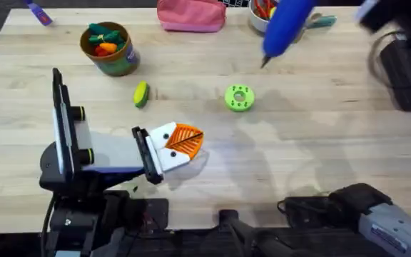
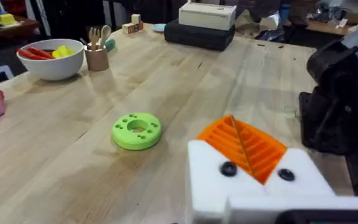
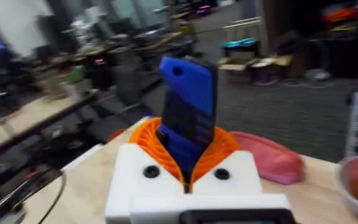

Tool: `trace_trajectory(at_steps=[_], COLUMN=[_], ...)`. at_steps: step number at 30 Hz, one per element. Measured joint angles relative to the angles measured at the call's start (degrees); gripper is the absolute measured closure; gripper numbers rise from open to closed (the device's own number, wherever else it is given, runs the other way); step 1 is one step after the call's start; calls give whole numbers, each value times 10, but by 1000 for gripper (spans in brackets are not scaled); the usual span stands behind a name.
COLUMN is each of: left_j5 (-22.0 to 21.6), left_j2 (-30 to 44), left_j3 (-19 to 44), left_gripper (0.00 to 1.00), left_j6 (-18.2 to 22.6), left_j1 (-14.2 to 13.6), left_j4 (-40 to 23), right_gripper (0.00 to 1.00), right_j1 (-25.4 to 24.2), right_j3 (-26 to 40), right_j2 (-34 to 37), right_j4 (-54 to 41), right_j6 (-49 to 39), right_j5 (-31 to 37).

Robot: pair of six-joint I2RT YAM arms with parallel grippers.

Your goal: Pick up the gripper from the table and insert it into the empty holder that is missing its gripper. Then pick up a screw, insert it into the mounting hole, and use the screwdriver to tighten it. Finally, clean up the table by picking up the vegetable and placing it into the bucket.

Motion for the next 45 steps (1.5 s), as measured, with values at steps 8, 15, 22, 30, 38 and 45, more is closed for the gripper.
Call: trace_trajectory(at_steps=[8,15,22,30,38,45], left_j5=[0,0,0,0,0,0], left_j2=[0,0,0,0,0,0], left_j3=[0,0,0,0,0,0], left_gripper=[985,985,985,985,985,985], left_j6=[0,0,0,0,0,0], left_j1=[0,0,0,0,0,0], left_j4=[0,0,0,0,0,0], right_gripper=[979,979,979,979,979,979], right_j1=[76,128,143,206,246,262], right_j3=[-19,-19,-19,-21,-21,-22], right_j2=[99,172,177,177,209,238], right_j4=[129,246,253,266,322,392], right_j6=[21,28,30,7,-17,-35], right_j5=[-108,-179,-196,-201,-209,-254])
